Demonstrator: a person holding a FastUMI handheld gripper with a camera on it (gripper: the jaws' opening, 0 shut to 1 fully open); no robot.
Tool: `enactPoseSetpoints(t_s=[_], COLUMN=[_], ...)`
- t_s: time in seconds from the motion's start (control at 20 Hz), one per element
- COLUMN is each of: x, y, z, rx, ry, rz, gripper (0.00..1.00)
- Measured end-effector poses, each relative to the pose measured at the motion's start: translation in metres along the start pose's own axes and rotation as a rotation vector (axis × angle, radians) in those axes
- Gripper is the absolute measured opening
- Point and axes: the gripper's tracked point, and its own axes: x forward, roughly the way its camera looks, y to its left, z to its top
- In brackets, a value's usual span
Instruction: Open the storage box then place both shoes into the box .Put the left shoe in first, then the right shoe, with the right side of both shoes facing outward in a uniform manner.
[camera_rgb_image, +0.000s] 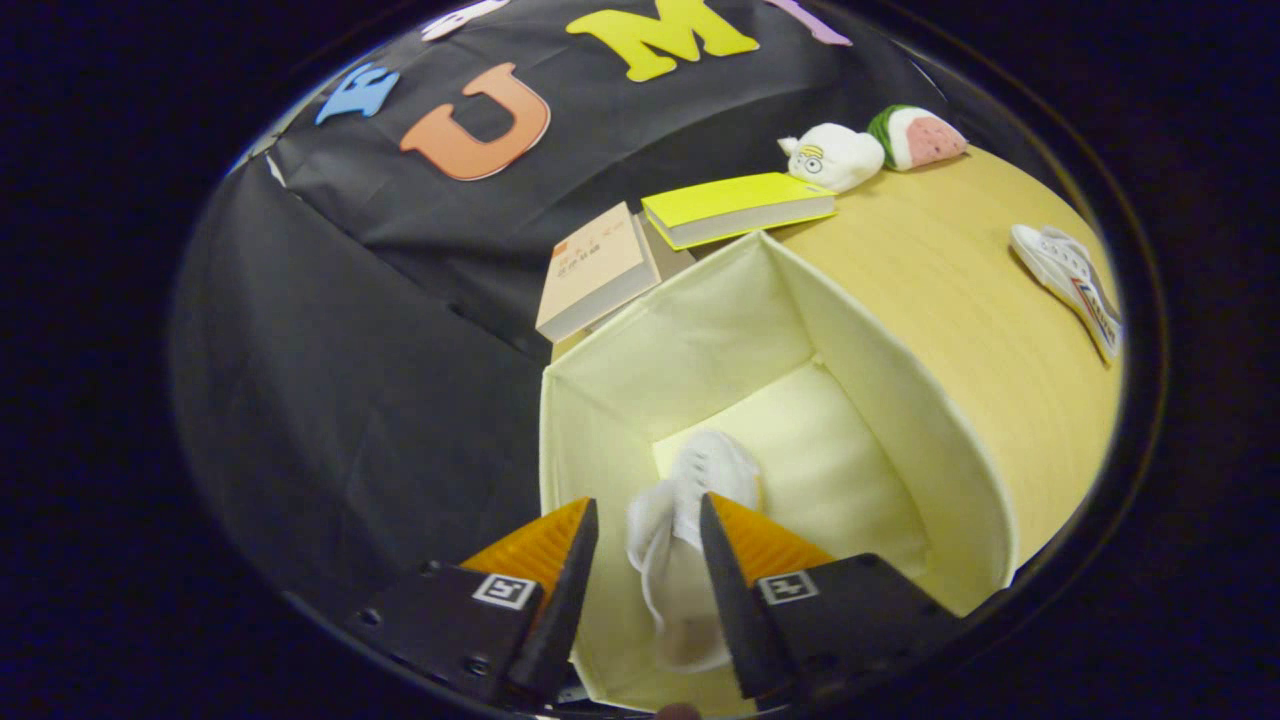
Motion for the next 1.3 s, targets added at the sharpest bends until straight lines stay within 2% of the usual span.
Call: enactPoseSetpoints(t_s=[0.05, 0.25, 0.5, 0.65, 0.8, 0.9, 1.0, 1.15, 1.3], x=[-0.003, -0.03, -0.078, -0.131, -0.191, -0.226, -0.258, -0.291, -0.299], y=[0.004, 0.017, 0.005, -0.016, -0.057, -0.089, -0.132, -0.202, -0.276], z=[-0.001, 0.007, 0.036, 0.072, 0.1, 0.109, 0.127, 0.151, 0.168], rx=[-0.025, -0.136, -0.358, -0.464, -0.568, -0.603, -0.621, -0.635, -0.64], ry=[-0.002, -0.051, -0.193, -0.373, -0.521, -0.545, -0.561, -0.536, -0.444], rz=[0.012, 0.051, 0.073, 0.081, 0.072, 0.069, 0.028, -0.061, -0.178], gripper=[0.83, 0.93, 0.94, 0.95, 0.95, 0.96, 1.0, 1.0, 1.0])
